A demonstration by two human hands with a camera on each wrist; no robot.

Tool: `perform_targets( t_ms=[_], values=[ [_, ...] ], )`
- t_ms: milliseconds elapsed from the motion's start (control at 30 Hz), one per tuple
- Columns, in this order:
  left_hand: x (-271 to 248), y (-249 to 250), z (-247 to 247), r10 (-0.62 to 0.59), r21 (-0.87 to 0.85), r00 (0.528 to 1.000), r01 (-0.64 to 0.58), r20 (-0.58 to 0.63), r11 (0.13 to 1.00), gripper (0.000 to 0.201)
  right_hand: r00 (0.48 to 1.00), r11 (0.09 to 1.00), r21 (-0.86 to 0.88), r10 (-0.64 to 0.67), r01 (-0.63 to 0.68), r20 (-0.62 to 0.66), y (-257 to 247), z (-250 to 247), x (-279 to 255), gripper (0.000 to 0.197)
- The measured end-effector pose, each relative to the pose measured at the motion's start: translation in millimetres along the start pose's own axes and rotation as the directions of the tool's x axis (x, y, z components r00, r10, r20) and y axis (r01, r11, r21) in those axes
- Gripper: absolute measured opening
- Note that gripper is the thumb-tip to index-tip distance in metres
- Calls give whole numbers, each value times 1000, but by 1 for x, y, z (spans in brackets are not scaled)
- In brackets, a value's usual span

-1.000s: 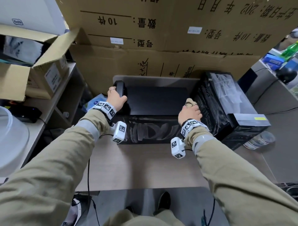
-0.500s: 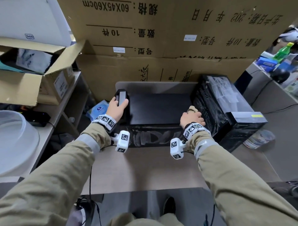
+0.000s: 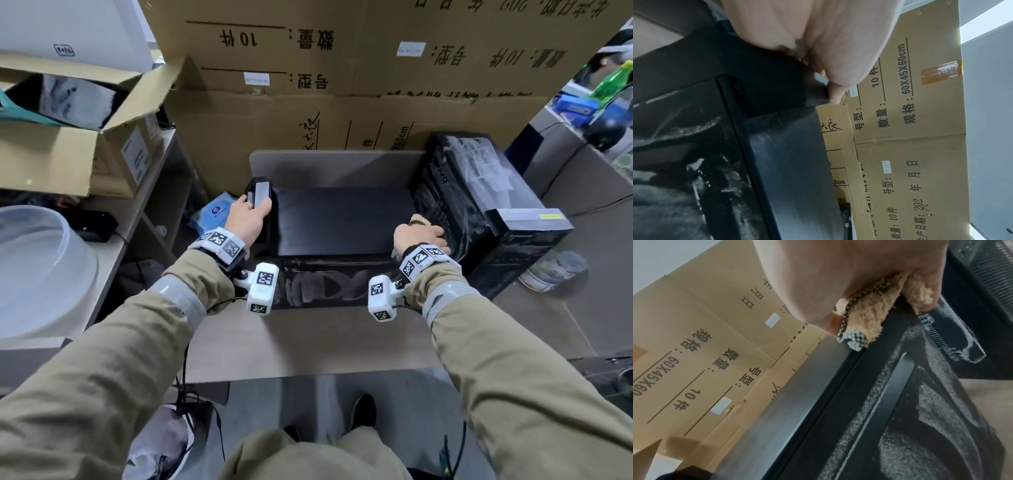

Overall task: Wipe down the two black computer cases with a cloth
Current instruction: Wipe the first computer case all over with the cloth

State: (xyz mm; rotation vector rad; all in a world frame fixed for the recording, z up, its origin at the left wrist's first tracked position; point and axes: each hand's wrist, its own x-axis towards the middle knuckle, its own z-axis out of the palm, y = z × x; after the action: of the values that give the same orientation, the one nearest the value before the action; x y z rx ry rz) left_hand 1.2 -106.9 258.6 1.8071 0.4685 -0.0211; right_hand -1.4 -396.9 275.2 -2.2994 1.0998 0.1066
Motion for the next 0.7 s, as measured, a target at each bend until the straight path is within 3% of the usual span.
perform_targets(
  t_ms=[200, 467, 700],
  values=[
    [17, 4, -1, -23, 89, 1000, 23, 5, 996, 74, 998, 999, 1, -48, 48, -41, 2, 11, 1, 54],
    [55, 23, 4, -71, 200, 997, 73, -18, 977, 60, 984, 985, 41, -166, 168, -62, -18, 27, 29, 54],
    [116, 52, 6, -188, 127, 978, 199, -88, 972, 61, 965, 965, -42, -259, 260, 39, -69, 25, 81, 55]
  ],
)
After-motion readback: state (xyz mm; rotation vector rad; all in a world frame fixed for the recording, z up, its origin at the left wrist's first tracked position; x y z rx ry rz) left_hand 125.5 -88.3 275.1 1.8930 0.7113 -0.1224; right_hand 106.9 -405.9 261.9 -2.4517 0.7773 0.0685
